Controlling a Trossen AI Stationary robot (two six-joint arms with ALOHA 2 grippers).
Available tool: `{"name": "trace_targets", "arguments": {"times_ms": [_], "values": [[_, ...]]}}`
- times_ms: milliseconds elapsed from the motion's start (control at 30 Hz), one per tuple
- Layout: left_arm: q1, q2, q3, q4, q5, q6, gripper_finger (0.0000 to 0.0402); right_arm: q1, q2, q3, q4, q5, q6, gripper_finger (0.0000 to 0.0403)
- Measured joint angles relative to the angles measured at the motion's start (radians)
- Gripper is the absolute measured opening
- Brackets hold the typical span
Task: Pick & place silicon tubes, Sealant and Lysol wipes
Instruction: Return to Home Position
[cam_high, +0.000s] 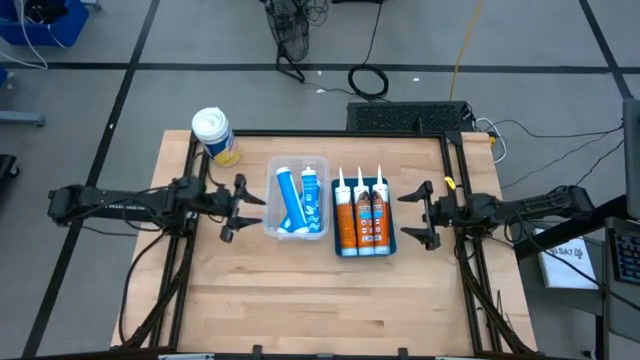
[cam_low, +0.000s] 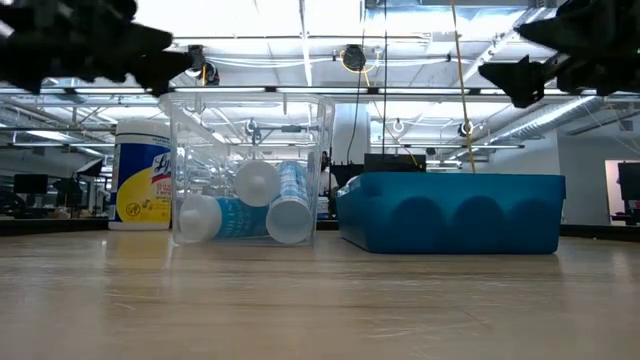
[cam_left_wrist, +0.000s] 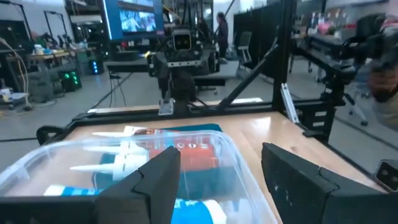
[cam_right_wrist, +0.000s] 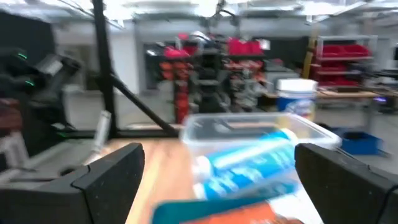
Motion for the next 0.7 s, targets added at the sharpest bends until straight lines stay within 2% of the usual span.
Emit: {"name": "trace_targets", "arguments": {"times_ms": [200,300,400,500,700], "values": [[0.002,-0.194,-0.126,0.001,-0.012,-0.001,0.0230,-0.001,-0.080,0.000,-0.155,0.151,-0.013,0.0391],[0.002,-0.281,-0.178,-0.016,-0.065,0.013,0.0232,0.000,-0.122,-0.010,-0.172,0.152,-0.016,0.0391],[0.002,-0.347,-0.179,-0.110,-0.145,0.009,0.0228,0.000,-0.170,-0.020,-0.177,0.148,-0.020,0.0391],[0.002,-0.381,-0.179,-0.145,-0.180,0.005,0.0222,0.000,-0.209,-0.036,-0.201,0.150,-0.029,0.0391],[0.002,-0.385,-0.179,-0.144,-0.183,0.032,0.0221,0.000,-0.256,-0.072,-0.219,0.149,-0.078,0.0391]]}}
